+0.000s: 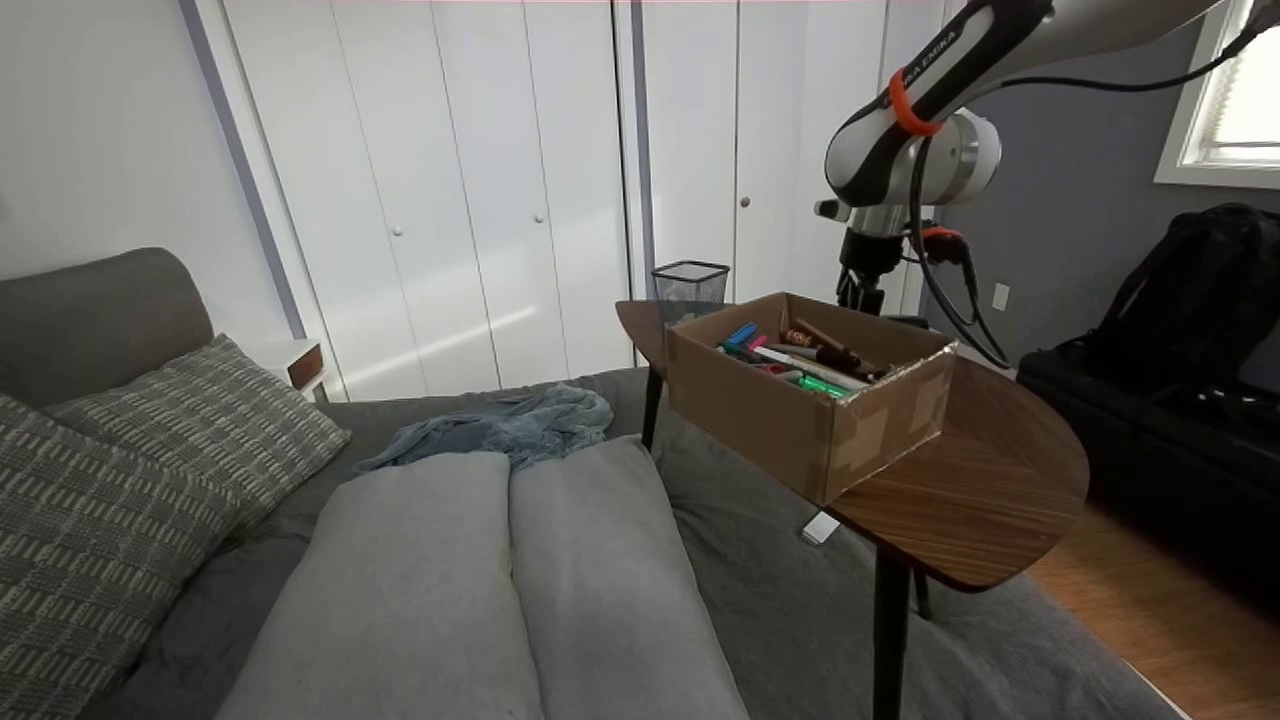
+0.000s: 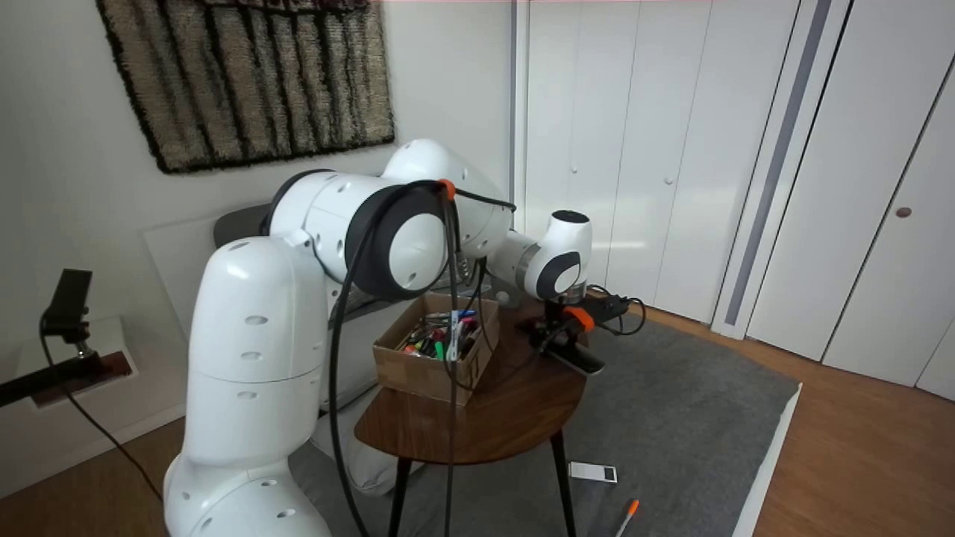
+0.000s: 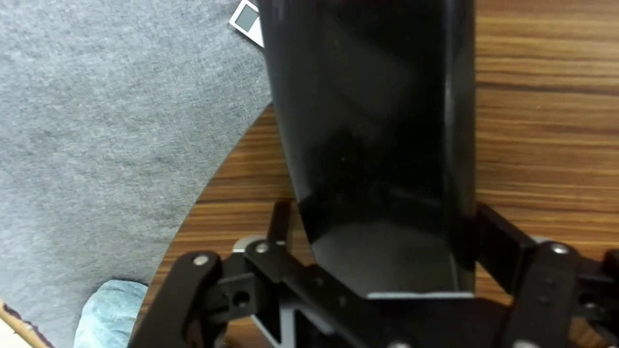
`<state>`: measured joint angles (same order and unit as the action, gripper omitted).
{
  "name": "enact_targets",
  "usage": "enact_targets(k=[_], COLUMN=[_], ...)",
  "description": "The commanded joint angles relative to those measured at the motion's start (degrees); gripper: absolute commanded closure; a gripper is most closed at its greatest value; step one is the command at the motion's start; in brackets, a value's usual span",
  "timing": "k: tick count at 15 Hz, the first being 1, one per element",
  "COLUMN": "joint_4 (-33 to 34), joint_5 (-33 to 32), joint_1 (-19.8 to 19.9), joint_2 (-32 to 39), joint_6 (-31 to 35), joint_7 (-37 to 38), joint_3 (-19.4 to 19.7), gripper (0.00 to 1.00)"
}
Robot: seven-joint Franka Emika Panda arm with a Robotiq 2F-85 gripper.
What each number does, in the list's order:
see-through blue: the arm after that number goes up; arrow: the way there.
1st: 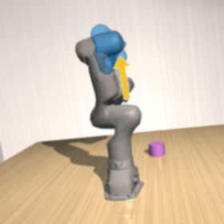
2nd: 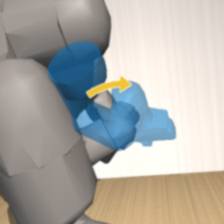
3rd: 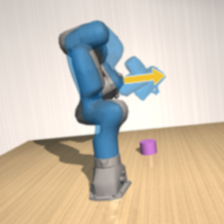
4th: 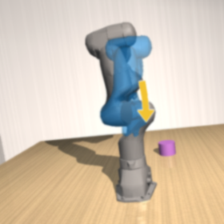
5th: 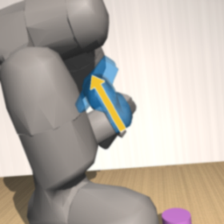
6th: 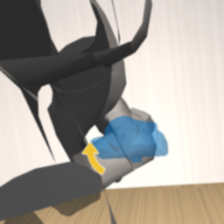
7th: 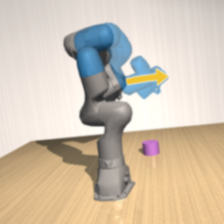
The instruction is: Put the eyeglass case in the box
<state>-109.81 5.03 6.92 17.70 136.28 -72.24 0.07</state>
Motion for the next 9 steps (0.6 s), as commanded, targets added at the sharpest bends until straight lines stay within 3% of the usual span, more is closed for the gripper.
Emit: enact_targets(k=[1,3,9], joint_4=[1.2,0.9,-3.5], joint_5=[1.5,1.6,-2.3], joint_1=[1.6,1.6,-0.6], joint_2=[0.0,-1.7,-12.6], joint_6=[-3.5,-5.8,-9.8], joint_7=[-2.4,-4.3,-13.8], joint_3=[-1.4,-1.8,-2.1], gripper=[0.42,0.52,0.53])
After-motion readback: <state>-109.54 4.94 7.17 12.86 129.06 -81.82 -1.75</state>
